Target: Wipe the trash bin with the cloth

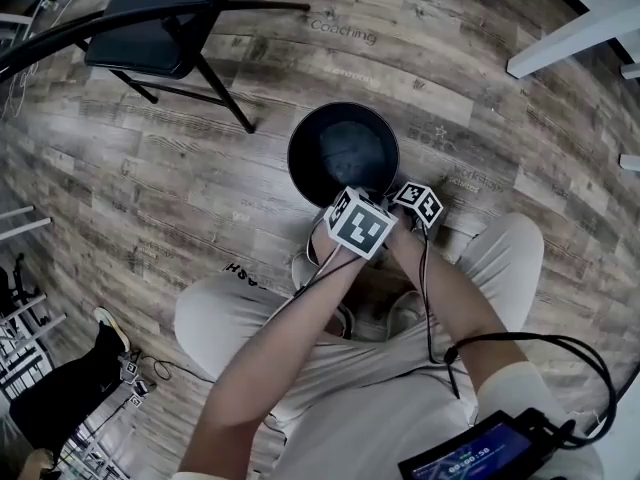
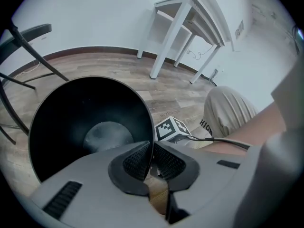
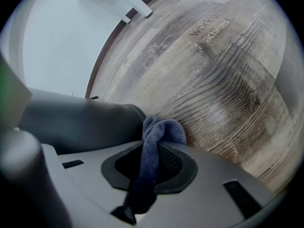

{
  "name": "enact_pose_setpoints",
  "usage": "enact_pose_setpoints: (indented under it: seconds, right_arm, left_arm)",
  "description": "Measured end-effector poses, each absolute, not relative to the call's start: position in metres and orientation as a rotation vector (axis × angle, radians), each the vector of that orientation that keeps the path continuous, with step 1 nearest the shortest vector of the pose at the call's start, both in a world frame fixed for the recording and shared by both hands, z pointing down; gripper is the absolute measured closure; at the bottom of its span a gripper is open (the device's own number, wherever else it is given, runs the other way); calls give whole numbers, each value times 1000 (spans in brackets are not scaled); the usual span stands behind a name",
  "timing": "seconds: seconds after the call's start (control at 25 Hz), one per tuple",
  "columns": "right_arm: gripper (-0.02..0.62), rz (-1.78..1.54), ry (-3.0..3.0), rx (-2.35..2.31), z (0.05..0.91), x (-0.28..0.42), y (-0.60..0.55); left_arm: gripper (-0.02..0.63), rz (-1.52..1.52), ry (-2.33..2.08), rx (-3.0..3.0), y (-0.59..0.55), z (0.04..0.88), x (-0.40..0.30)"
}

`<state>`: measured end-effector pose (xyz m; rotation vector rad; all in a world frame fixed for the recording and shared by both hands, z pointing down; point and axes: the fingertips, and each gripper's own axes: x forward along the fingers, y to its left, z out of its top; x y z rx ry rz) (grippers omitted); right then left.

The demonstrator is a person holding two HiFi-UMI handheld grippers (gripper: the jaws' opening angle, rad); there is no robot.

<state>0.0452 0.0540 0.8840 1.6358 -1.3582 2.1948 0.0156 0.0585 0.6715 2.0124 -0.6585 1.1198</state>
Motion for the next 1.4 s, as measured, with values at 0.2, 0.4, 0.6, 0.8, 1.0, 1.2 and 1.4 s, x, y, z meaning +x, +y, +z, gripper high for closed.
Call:
enact_pose_setpoints:
  seconds: [0.2,0.4,0.6,0.8,1.0,1.2,1.4]
  right_arm:
    - [526,2236,-1326,1620,857,49,50]
    - [526,2271,-1392,1610,803,57,38]
    - [526,2318,-1519,1511,744,49,43]
    - [526,2490,-1601,1502,695,50,58]
    - [526,2590,-1627,1542,687,38,56]
    - [526,2612,-1470,1698,728,47,53]
    - [526,2550,-1326,1768,802,54,52]
  left_arm:
    - [513,1237,-626,2138,59,664,12]
    - [380,1418,-539,2158,67,674,-18]
    - [387,1526,-467,2113,77,681,-43]
    - [525,1452,-393,2096,89,680,-33]
    - [549,1428,-380,2124,88,679,-21]
    - [567,1344,-446,2133,79,677,0]
    - [574,1258,-537,2085,72,675,13]
